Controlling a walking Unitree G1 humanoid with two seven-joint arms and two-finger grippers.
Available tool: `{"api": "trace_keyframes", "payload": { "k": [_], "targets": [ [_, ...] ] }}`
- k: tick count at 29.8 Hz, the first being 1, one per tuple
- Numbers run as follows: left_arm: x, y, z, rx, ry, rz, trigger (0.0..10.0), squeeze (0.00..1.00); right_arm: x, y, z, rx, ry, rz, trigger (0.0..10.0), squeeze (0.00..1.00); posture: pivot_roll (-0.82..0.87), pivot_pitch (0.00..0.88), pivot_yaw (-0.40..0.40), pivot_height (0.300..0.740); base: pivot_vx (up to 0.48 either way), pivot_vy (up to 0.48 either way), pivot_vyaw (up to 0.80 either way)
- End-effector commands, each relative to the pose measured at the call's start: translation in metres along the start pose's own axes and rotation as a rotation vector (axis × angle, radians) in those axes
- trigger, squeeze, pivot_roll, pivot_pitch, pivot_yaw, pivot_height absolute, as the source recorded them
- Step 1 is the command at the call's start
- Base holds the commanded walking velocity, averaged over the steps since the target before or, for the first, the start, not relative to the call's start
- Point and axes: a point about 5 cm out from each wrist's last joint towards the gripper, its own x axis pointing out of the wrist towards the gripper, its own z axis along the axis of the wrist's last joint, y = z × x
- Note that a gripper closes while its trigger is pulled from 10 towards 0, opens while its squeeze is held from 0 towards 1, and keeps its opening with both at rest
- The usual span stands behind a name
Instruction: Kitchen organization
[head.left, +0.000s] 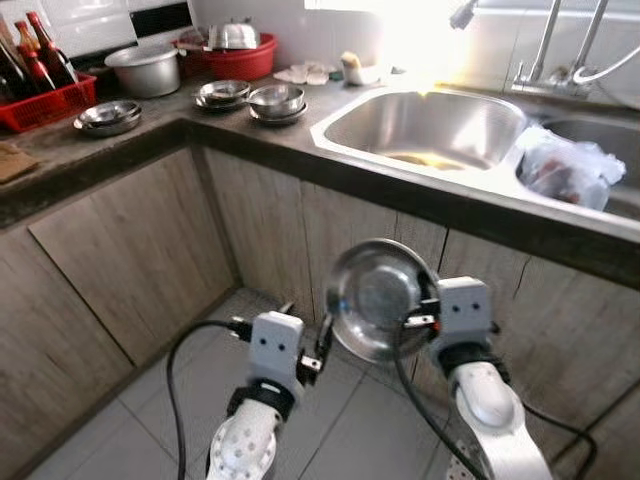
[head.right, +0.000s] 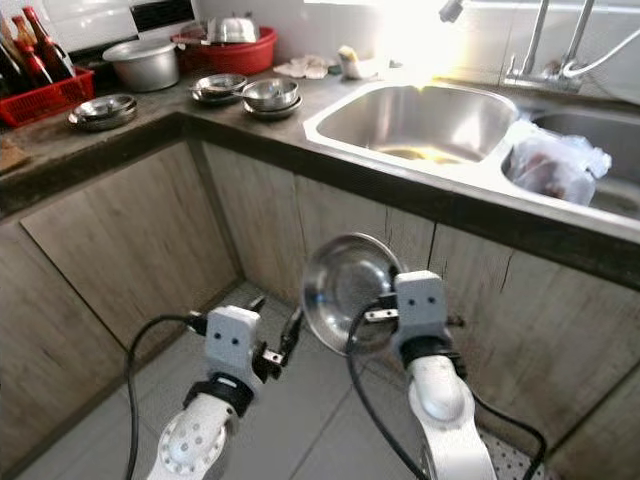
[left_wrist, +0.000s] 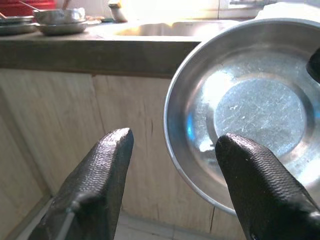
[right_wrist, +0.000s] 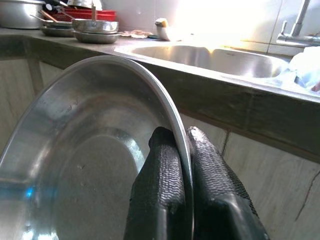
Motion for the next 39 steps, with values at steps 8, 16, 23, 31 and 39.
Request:
{"api": "trace_keyframes", "payload": {
  "k": [8, 16, 23, 31, 39],
  "targets": [
    [-0.0024, 0.0068, -0.0011, 0.011, 0.01, 0.018, 10.0, 0.0, 0.0015, 0.0099, 0.0049, 0.039, -0.01, 0.024, 10.0, 0.0, 0.03, 0.053, -0.003, 0.74, 0.0, 0.346, -0.21],
    [-0.0032, 0.0076, -0.0015, 0.01, 0.01, 0.018, 10.0, 0.0, 0.0009, 0.0109, 0.0042, 0.041, -0.005, 0.025, 10.0, 0.0, 0.03, 0.055, -0.003, 0.74, 0.0, 0.348, -0.79],
    [-0.0035, 0.0072, -0.0018, 0.012, 0.014, 0.017, 10.0, 0.0, 0.0015, 0.0103, 0.0038, 0.043, -0.001, 0.022, 10.0, 0.0, 0.03, 0.054, -0.004, 0.74, 0.0, 0.344, -0.8],
    [-0.0027, 0.0062, -0.002, 0.022, 0.016, 0.009, 10.0, 0.0, 0.0037, 0.011, 0.0051, 0.045, -0.005, 0.024, 10.0, 0.0, 0.03, 0.049, -0.003, 0.74, 0.0, 0.043, -0.8],
    [-0.0027, 0.0045, -0.0028, 0.032, 0.02, -0.002, 10.0, 0.0, 0.0052, 0.0109, 0.0082, 0.037, -0.026, 0.029, 10.0, 0.0, 0.03, 0.042, -0.002, 0.74, 0.0, 0.0, -0.18]
  ]
}}
